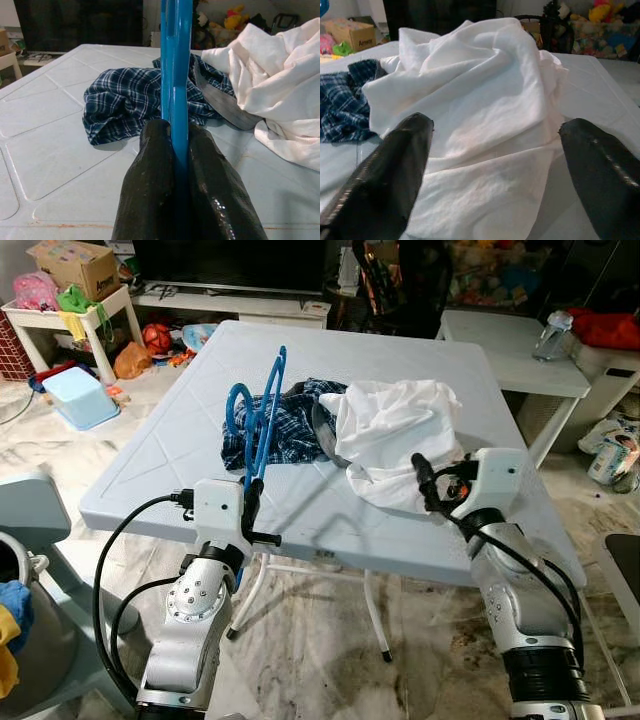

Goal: Hang hanger

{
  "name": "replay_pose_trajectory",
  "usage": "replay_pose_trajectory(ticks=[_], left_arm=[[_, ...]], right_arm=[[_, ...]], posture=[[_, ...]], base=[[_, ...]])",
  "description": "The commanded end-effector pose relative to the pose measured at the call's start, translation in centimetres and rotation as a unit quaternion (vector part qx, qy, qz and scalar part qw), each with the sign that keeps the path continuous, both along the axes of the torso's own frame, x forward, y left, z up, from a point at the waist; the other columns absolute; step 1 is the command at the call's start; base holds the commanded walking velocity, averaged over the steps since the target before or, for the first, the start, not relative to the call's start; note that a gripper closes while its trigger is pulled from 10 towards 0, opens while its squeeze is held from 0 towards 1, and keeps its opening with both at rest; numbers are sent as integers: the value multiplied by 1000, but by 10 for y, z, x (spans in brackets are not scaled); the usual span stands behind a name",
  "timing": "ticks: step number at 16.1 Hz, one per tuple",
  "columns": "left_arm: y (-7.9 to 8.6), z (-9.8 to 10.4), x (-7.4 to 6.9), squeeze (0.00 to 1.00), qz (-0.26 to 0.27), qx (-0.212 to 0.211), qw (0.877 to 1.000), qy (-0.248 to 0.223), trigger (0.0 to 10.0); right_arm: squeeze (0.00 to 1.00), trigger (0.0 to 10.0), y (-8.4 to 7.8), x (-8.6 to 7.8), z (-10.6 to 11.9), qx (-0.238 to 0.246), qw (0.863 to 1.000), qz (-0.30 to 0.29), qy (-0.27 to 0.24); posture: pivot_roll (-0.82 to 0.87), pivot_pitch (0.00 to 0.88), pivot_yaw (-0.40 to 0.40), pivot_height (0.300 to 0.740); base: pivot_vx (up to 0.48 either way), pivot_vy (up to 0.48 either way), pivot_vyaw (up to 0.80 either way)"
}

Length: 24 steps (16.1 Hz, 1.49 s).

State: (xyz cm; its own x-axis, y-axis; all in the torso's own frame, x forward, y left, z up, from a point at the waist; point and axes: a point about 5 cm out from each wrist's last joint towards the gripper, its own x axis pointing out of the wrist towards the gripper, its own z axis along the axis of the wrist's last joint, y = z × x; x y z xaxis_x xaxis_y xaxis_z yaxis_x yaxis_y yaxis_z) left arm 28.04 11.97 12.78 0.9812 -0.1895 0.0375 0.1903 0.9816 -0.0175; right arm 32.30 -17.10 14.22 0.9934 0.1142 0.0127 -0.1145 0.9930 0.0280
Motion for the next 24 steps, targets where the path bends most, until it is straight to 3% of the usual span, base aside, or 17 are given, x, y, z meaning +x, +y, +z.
replay_pose_trajectory(ticks=[1,11,12,13,17,19,24], left_arm=[[-3,7,1,0,-7,2,1000,-11,10000],[-4,7,3,0,-7,2,1000,-11,10000],[-4,8,3,0,-7,2,1000,-12,10000],[-4,8,3,0,-6,2,1000,-12,10000],[-5,7,4,0,-6,2,1000,-11,10000],[-6,7,5,0,-7,2,1000,-12,10000],[-6,6,5,0,-9,3,1000,-11,10000]], right_arm=[[1000,10000,-1,-1,-4,-23,1000,5,14],[996,10000,4,0,-5,5,999,25,19],[71,10000,4,0,-6,11,999,26,22],[0,10000,3,0,-6,22,999,26,26],[0,10000,2,1,-9,22,999,27,35],[0,10000,6,2,-10,-7,999,25,33],[0,10000,13,2,-8,-23,998,54,19]], posture=[[-71,0,-30,740],[-68,0,-31,740],[-69,0,-32,740],[-70,0,-32,740],[-69,0,-33,740],[-70,0,-35,740],[-70,0,-36,740]], base=[[0,0,0],[-213,0,0],[251,0,0],[-364,0,0],[-218,0,0],[-56,0,0],[-376,0,0]])
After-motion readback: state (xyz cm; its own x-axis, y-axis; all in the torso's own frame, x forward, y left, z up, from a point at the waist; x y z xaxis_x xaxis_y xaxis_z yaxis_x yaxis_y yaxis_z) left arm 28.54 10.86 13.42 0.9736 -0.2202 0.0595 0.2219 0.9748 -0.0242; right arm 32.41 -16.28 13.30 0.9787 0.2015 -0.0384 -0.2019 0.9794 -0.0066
